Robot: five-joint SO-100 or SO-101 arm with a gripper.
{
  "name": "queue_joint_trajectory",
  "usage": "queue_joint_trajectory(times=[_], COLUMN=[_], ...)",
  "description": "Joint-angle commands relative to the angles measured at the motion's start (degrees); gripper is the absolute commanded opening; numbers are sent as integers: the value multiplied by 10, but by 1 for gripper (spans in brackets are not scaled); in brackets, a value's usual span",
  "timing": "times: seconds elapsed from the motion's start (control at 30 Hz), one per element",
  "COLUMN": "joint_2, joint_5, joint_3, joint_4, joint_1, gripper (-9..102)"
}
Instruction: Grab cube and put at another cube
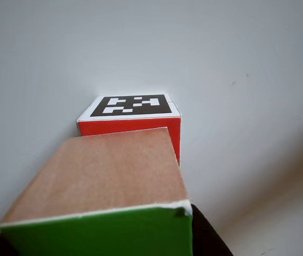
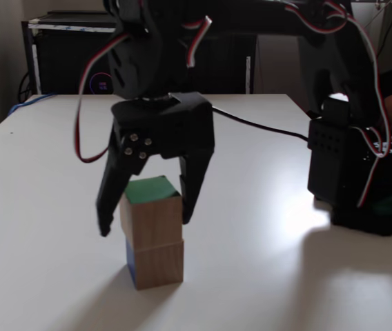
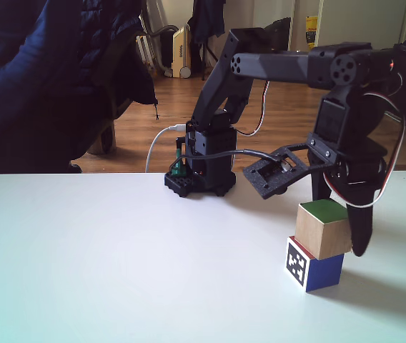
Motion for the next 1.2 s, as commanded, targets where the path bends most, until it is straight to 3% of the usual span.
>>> queue_joint_trajectory(times=[0.0, 0.37, 0.77, 0.93, 1.07, 1.17], joint_2=[3, 59, 420, 712, 969, 1092], joint_5=[4, 9, 2, -55, -76, -103], joint_3=[-25, -11, 178, 418, 665, 773], joint_4=[4, 4, -4, -143, -276, -285], joint_1=[4, -12, -16, 100, 174, 185], gripper=[44, 46, 47, 41, 22, 18])
